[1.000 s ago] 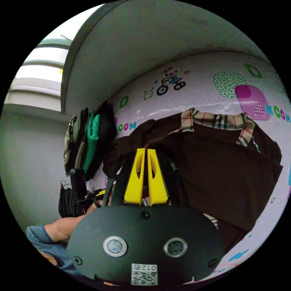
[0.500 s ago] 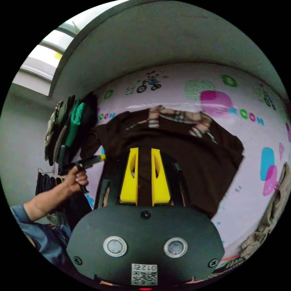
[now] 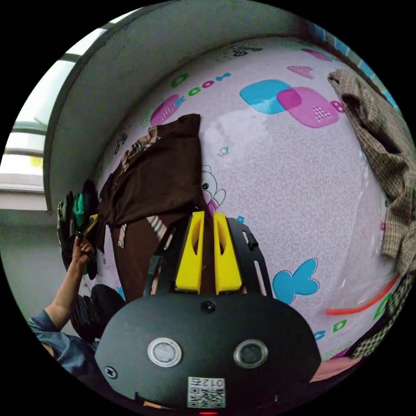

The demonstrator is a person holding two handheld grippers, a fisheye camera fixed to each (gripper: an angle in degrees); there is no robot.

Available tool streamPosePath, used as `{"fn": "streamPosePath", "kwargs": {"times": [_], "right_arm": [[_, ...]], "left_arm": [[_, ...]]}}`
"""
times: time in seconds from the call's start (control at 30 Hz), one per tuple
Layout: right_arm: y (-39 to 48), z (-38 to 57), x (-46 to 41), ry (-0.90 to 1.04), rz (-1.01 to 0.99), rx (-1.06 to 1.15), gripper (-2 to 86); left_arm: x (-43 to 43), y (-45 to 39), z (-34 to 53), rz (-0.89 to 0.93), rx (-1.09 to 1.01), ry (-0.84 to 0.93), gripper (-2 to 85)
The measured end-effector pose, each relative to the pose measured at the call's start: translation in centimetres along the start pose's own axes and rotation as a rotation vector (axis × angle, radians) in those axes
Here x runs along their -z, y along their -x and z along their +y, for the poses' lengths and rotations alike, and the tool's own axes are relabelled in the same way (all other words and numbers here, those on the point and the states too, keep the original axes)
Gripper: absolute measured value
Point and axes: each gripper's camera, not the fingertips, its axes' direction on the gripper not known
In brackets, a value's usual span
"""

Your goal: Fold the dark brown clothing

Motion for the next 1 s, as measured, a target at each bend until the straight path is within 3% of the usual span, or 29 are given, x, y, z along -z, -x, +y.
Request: {"fn": "streamPosePath", "kwargs": {"times": [0.17,0.57,0.73,1.0], "right_arm": [[2.9,-1.3,-1.0,-0.008,0.037,0.113,0.8],[5.3,-3.0,-4.4,0.108,0.337,0.25,-1.0],[4.2,-3.7,-3.8,0.184,0.246,0.181,-1.0],[3.7,-6.6,0.5,-0.083,0.111,0.13,-0.9]], "left_arm": [[-3.2,-6.0,-2.3,-0.053,-0.19,0.136,0.7],[-5.4,-8.0,-4.0,-0.199,-0.274,0.243,0.7],[-3.9,-7.1,-3.4,-0.137,-0.254,0.27,0.7],[1.1,-9.0,-3.8,-0.116,-0.359,0.106,0.6]]}}
